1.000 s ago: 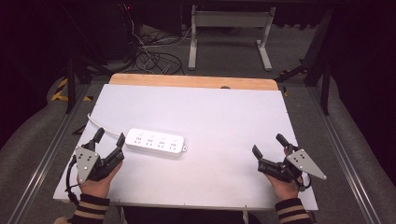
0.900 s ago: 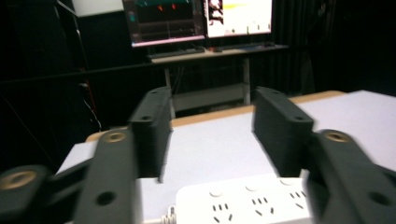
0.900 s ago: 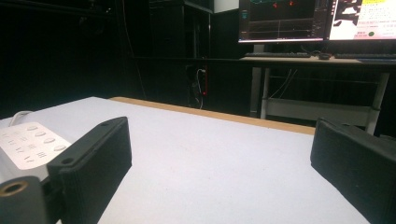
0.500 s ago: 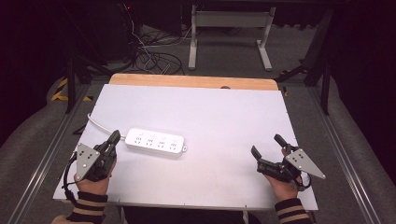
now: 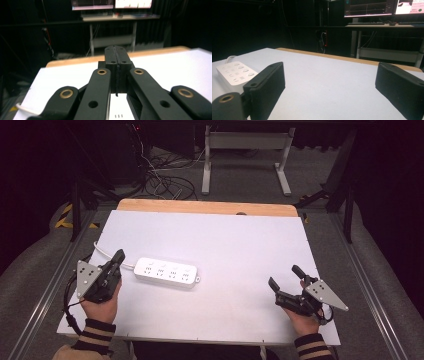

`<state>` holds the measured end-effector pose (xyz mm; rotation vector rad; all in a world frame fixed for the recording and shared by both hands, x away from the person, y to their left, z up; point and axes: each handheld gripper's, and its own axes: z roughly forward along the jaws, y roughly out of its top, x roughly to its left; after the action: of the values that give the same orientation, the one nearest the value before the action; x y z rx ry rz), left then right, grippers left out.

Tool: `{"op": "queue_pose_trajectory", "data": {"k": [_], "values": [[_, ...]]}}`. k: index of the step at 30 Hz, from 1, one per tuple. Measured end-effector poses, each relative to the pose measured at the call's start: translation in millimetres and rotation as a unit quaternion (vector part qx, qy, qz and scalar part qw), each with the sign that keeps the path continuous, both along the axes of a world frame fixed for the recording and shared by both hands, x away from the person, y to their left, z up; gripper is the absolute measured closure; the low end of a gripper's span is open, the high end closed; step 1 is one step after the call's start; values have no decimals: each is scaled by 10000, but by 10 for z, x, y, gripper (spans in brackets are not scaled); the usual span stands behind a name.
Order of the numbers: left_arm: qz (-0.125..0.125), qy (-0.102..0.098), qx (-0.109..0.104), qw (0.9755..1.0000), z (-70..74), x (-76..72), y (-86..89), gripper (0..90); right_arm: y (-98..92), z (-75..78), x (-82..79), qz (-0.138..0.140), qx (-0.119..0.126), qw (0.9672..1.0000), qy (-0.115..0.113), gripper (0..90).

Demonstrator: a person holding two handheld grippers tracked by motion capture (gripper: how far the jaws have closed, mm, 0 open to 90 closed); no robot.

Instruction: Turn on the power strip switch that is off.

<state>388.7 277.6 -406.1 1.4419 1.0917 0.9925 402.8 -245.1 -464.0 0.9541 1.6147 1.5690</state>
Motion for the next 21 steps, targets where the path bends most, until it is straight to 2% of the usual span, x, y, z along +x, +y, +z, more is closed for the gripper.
{"op": "queue_pose_trajectory", "data": {"k": [4, 7, 9, 10, 12, 14, 16, 18, 21], "values": [[-60, 155, 445, 9989, -8, 115, -73, 900, 8, -4, 2, 5, 0, 10000, 49, 96], [-184, 326, 426, 9984, 36, 223, -101, 900, 18, -11, 8, 27, -36, 10000, 76, 96], [-224, 450, 506, 9975, 76, 292, -122, 900, 23, -13, 13, 26, -54, 9999, 93, 96], [-259, 507, 557, 9968, 95, 323, -134, 900, 25, -14, 16, 26, -58, 9999, 93, 96], [-346, 759, 653, 9944, 124, 383, -163, 900, 27, -15, 23, 26, -78, 9999, 91, 97], [-382, 1022, 815, 9907, 136, 445, -191, 900, 31, -15, 26, 30, -76, 9999, 115, 97], [-447, 1403, 935, 9847, 127, 519, -208, 900, 34, -16, 29, 43, -83, 9999, 135, 97], [-448, 1676, 1043, 9793, 91, 590, -224, 900, 35, -17, 34, 38, -113, 9998, 145, 102], [-482, 2184, 1200, 9673, 17, 726, -257, 900, 44, -18, 48, 73, -116, 9996, 228, 108]]}}
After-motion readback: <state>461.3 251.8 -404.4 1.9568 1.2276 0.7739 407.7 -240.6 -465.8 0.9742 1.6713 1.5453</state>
